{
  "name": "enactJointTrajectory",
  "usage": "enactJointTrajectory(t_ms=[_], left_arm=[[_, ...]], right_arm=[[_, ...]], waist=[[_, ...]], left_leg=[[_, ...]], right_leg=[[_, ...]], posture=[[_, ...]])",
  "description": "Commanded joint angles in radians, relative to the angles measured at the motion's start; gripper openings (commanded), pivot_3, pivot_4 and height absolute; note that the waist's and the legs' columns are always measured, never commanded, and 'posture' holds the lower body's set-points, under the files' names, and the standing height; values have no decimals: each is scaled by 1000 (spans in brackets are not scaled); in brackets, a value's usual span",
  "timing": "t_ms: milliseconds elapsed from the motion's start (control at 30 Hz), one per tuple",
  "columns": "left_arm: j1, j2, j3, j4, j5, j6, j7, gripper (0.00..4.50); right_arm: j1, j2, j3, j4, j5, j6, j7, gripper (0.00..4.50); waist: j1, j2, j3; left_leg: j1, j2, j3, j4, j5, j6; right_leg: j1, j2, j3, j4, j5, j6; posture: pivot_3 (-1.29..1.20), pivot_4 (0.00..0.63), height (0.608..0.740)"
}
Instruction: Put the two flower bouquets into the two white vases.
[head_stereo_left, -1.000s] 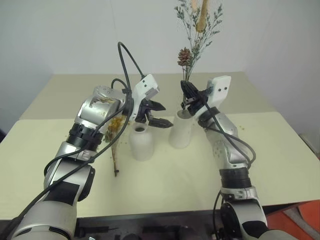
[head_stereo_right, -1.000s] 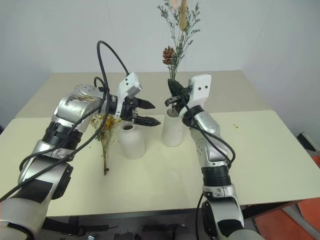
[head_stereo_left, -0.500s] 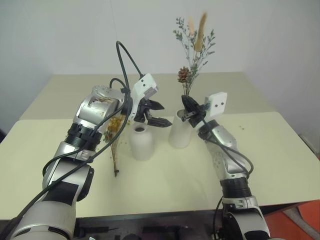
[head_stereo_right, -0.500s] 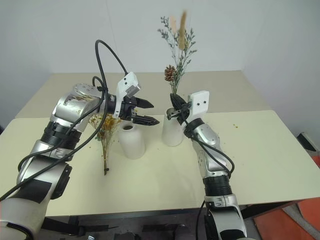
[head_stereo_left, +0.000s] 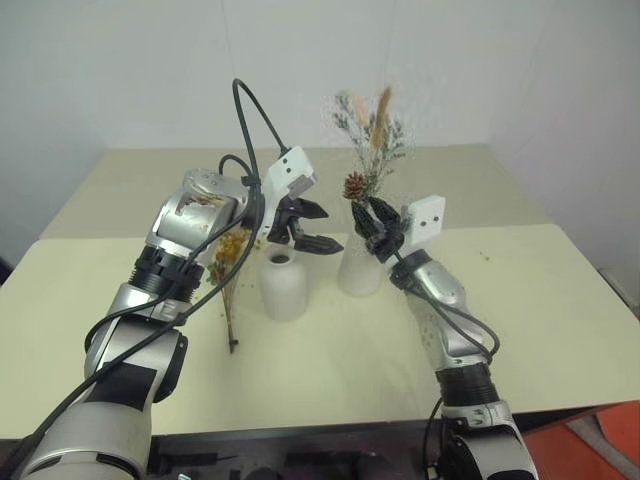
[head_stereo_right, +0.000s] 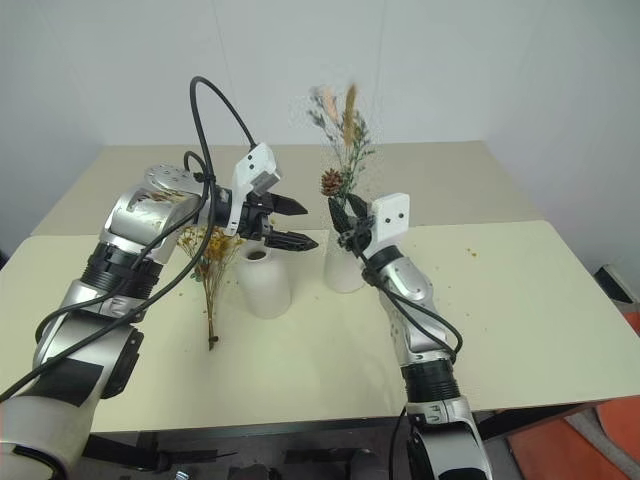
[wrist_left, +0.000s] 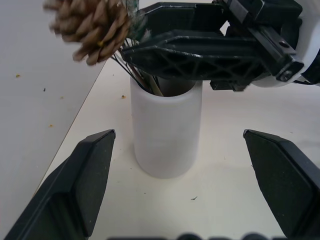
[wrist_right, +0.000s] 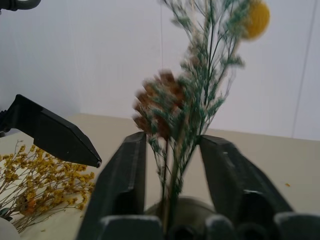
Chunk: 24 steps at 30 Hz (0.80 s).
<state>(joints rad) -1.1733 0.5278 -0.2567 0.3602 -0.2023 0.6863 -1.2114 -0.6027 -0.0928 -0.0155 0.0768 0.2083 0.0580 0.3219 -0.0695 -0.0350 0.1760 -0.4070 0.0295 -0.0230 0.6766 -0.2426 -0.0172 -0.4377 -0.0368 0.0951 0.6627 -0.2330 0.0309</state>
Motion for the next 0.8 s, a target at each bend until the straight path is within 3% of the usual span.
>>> enactJointTrajectory(t_ms=[33, 67, 367, 667, 800], left_arm=[[-15, 21, 23, -56, -3, -18, -5, 4500], [-11, 26, 26, -64, -5, -16, -5, 4500], [16, 72, 74, -126, -22, 18, 26, 4500], [151, 210, 252, -402, -131, 236, 120, 4500], [226, 265, 329, -538, -170, 325, 195, 4500]], right_arm=[[55, -20, -25, -123, 17, -16, -2, 3271], [77, -30, -29, -154, 25, -5, 3, 3592], [148, -189, -80, -378, 111, 146, 72, 3592], [107, -473, -182, -531, 500, 484, 321, 3592], [72, -560, -167, -517, 559, 533, 423, 3592]], waist=[[0, 0, 0], [0, 0, 0], [-1, 0, 0], [1, 0, 0], [2, 0, 0]], left_leg=[[0, 0, 0, 0, 0, 0], [0, 0, 0, 0, 0, 0], [1, 0, 0, 1, 0, 0], [1, 0, 0, 1, 0, 0], [2, 0, 0, 1, 0, 0]], right_leg=[[0, 0, 0, 0, 0, 0], [0, 0, 0, 0, 0, 0], [0, 0, 0, -1, 0, 0], [1, 0, 0, -4, 0, 0], [2, 0, 0, -5, 0, 0]], posture=[[0, 150, 740], [0, 150, 740], [0, 150, 740], [0, 150, 740], [0, 150, 740]])
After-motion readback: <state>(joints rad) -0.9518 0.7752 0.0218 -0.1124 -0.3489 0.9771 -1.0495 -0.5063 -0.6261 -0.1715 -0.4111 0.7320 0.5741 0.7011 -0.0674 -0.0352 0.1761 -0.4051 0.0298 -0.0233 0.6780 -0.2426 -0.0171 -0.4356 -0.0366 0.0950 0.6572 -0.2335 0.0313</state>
